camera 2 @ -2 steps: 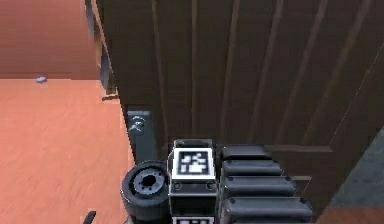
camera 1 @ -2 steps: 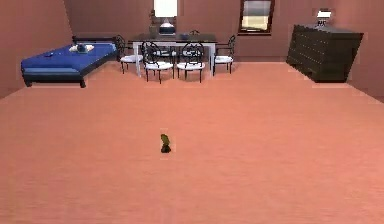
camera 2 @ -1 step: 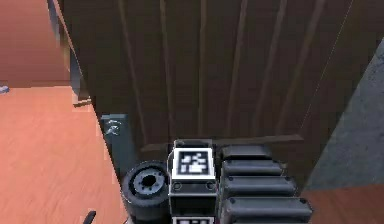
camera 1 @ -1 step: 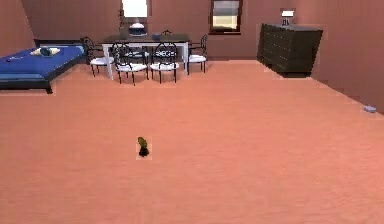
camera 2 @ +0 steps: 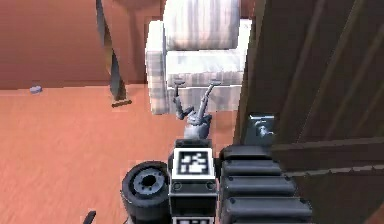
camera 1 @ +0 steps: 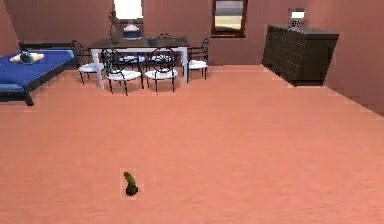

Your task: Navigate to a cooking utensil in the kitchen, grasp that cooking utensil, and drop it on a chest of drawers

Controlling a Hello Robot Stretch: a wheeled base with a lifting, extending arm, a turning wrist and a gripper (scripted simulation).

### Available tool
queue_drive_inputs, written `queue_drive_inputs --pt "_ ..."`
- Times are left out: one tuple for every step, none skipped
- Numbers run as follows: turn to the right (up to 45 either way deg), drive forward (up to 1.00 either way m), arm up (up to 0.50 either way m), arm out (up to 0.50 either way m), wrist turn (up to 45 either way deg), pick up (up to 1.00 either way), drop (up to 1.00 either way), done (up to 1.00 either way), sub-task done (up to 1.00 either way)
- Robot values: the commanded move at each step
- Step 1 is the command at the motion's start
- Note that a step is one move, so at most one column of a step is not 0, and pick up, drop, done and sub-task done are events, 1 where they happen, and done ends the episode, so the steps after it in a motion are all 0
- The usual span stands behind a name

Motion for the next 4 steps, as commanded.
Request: queue_drive_inputs --pt "15.0 0.00 0.00 0.00 0.0 0.00 0.00 0.00 0.00" --pt "0.0 1.00 0.00 0.00 0.0 0.00 0.00 0.00 0.00" --pt "0.0 1.00 0.00 0.00 0.0 0.00 0.00 0.00 0.00" --pt "3.0 0.00 0.00 0.00 0.0 0.00 0.00 0.00 0.00"
